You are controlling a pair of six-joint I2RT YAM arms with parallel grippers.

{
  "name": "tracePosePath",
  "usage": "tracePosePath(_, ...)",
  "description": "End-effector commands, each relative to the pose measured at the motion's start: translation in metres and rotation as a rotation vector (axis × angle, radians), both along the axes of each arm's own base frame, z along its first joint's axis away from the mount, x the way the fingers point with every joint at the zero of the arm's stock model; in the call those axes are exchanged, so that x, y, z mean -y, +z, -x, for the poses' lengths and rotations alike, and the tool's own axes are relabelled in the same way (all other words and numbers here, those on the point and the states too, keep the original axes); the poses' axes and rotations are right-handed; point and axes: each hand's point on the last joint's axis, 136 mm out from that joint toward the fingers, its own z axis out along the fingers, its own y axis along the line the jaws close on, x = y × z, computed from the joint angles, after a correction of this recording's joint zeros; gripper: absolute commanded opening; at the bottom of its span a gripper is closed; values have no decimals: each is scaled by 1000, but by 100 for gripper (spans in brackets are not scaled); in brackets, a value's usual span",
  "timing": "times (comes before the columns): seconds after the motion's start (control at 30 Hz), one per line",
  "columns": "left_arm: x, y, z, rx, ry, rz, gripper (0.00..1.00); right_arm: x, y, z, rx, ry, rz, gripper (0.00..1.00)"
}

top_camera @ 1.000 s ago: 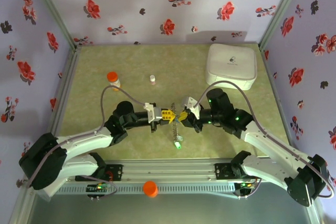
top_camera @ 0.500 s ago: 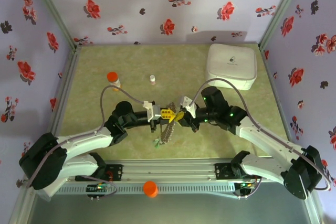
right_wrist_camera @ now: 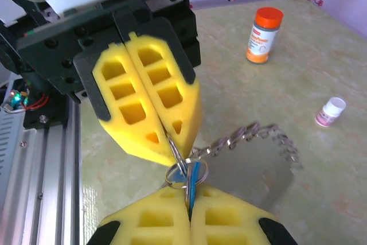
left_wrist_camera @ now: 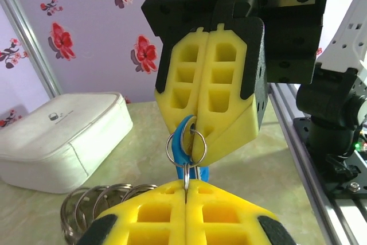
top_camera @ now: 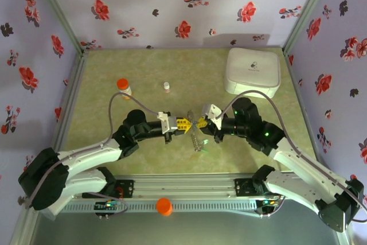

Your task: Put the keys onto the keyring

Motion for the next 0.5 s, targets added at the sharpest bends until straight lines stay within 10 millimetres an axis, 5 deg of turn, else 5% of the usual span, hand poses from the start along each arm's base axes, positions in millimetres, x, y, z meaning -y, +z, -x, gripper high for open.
tracePosePath(0.0,-3,0,-10,38,64,-32,0,10,-1,-10,42,-68,45,0)
tracePosePath(0.17,-15,6,-26,14,197,43,44,5,3,-18,58,-81,55,0)
tracePosePath(0.27,-40,10,-48,-29,391,142,57,-5,6,-23,84,-70,86,0)
tracePosePath(0.47,-151,-6,-99,-128,1046,188,72,-63,29,-18,127,59,43,0)
